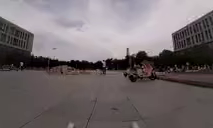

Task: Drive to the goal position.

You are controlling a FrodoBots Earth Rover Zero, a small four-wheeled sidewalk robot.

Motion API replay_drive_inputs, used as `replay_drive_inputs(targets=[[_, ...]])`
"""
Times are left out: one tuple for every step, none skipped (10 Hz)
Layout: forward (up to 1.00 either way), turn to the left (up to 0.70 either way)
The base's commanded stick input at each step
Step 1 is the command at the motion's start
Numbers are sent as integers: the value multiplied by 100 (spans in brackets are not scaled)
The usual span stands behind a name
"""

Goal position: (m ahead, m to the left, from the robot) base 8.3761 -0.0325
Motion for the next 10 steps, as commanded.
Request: replay_drive_inputs(targets=[[70, 0], [70, 0], [70, 0], [70, -9], [70, -20], [70, -27], [70, -10], [70, 0], [70, 0], [70, 0]])
